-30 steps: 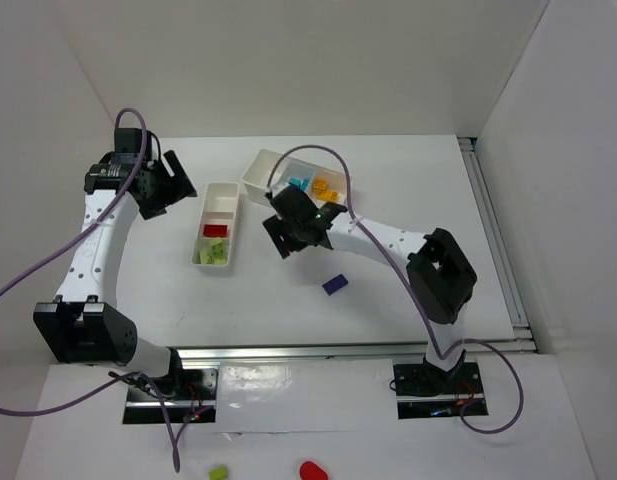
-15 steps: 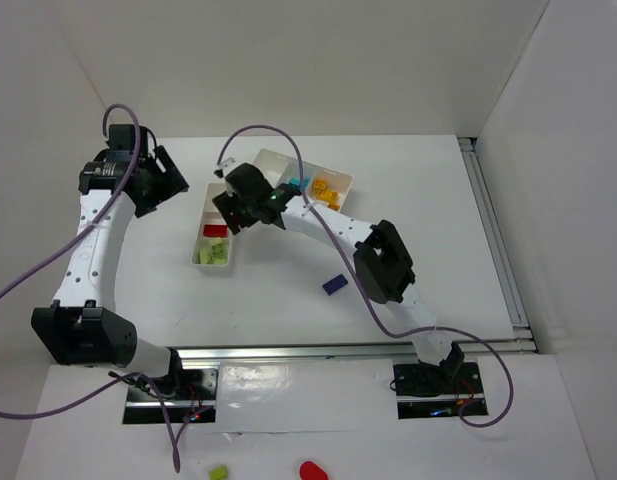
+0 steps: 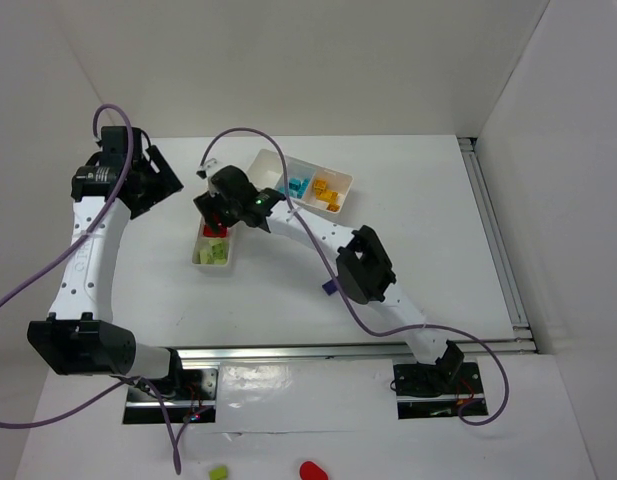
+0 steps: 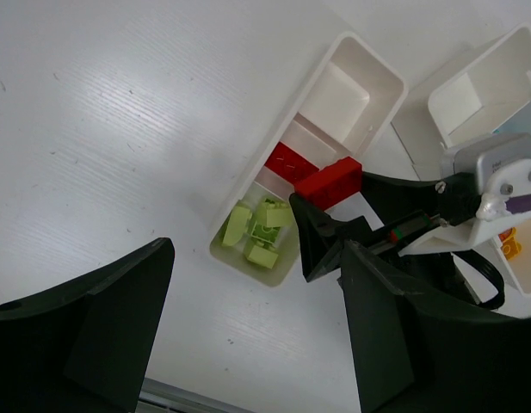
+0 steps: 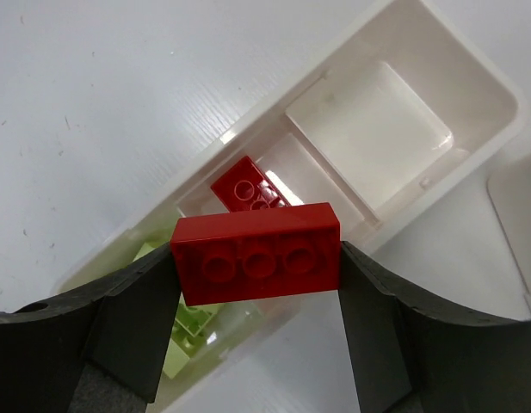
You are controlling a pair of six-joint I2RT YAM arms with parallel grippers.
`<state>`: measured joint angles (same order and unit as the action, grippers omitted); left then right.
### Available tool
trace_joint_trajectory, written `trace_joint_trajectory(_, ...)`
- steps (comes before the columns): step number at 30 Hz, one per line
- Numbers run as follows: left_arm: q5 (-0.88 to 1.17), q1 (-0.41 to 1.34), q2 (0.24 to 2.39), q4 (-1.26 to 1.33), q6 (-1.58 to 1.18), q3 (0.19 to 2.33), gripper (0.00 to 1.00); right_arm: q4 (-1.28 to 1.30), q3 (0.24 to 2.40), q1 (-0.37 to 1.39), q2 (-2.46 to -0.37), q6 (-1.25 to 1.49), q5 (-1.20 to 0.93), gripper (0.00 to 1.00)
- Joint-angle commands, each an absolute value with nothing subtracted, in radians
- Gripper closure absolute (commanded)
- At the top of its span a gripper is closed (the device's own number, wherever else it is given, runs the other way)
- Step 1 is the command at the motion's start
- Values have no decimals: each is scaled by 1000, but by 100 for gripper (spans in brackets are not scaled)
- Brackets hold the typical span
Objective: Sort the legos into containers by color
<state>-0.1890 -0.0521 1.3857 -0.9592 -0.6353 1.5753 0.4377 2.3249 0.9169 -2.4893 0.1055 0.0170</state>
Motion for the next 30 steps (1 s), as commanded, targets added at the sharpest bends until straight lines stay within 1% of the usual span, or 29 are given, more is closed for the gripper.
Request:
trace_joint_trajectory(1, -187, -58, 1358, -966, -624, 1592, 12, 367, 2428, 927, -2534, 138, -15, 23)
trace_joint_trajectory(2, -178, -58, 1358, -966, -624, 1592, 12, 367, 2428, 927, -2534, 138, -26, 21)
trace_joint_trajectory(3, -178, -58, 1358, -966, -624, 1592, 12, 354, 2428, 927, -2534, 150, -26, 12)
trace_joint_trajectory(4, -178, -58, 1358, -966, -624, 1592, 12, 345, 2413, 927, -2534, 150, -17, 5)
trace_joint_trajectory(5, -178, -58, 1358, -966, -624, 1592, 12, 345, 2396, 927, -2520, 150, -8, 1)
trace_joint_trajectory(6, -178, -58, 1358, -966, -624, 1592, 12, 336, 2387, 927, -2520, 150, 4, 0)
trace_joint_trajectory(9, -178, -58, 1358, -966, -615, 1592, 12, 296, 2315, 927, -2456, 150, 70, 0)
trace_joint_trajectory(10, -178, -58, 1358, -966, -615, 1592, 12, 281, 2289, 927, -2413, 150, 99, 1)
trace_joint_trajectory(11, -178, -58, 1358, -966, -615, 1592, 12, 255, 2261, 927, -2392, 150, 116, 5)
trace_joint_trajectory(14, -178, -58, 1358, -966, -615, 1592, 12, 235, 2151, 927, -2298, 150, 170, 13)
trace_joint_trajectory(15, -178, -67, 1358, -966, -615, 1592, 12, 235, 2094, 927, -2275, 150, 184, 18)
trace_joint_trajectory(16, -178, -67, 1358, -966, -615, 1592, 12, 235, 2064, 927, -2251, 150, 199, 20)
trace_joint_trajectory(17, -178, -67, 1358, -966, -615, 1592, 12, 235, 2028, 927, -2190, 150, 239, 23)
trace_joint_trajectory(18, -178, -67, 1358, -966, -615, 1592, 12, 235, 1938, 927, -2154, 162, 258, 26)
trace_joint_trajectory(19, -178, -67, 1358, -966, -615, 1592, 12, 235, 1887, 917, -2116, 163, 274, 26)
trace_joint_trajectory(20, -178, -67, 1368, -966, -615, 1592, 12, 235, 1837, 917, -2032, 193, 320, 26)
trace_joint_trajectory(21, -169, -67, 1368, -966, -615, 1592, 12, 247, 1731, 917, -1988, 210, 339, 26)
trace_joint_trajectory(24, -158, -67, 1379, -966, -615, 1592, 12, 319, 1599, 897, -1832, 328, 441, 26)
trace_joint_trajectory(26, -146, -67, 1388, -954, -615, 1592, 12, 446, 1478, 865, -1772, 424, 498, 26)
trace_joint_trajectory(27, -135, -67, 1388, -954, -615, 1592, 12, 486, 1432, 853, -1723, 557, 552, 26)
trace_joint_trajectory(28, -135, -67, 1388, -944, -615, 1592, 12, 605, 1361, 835, -1706, 637, 552, 26)
trace_joint_trajectory(29, -123, -67, 1397, -933, -615, 1592, 12, 661, 1330, 792, -1691, 713, 543, 24)
trace_joint_trajectory(30, -123, -67, 1410, -933, -615, 1592, 12, 699, 1297, 772, -1657, 818, 499, 18)
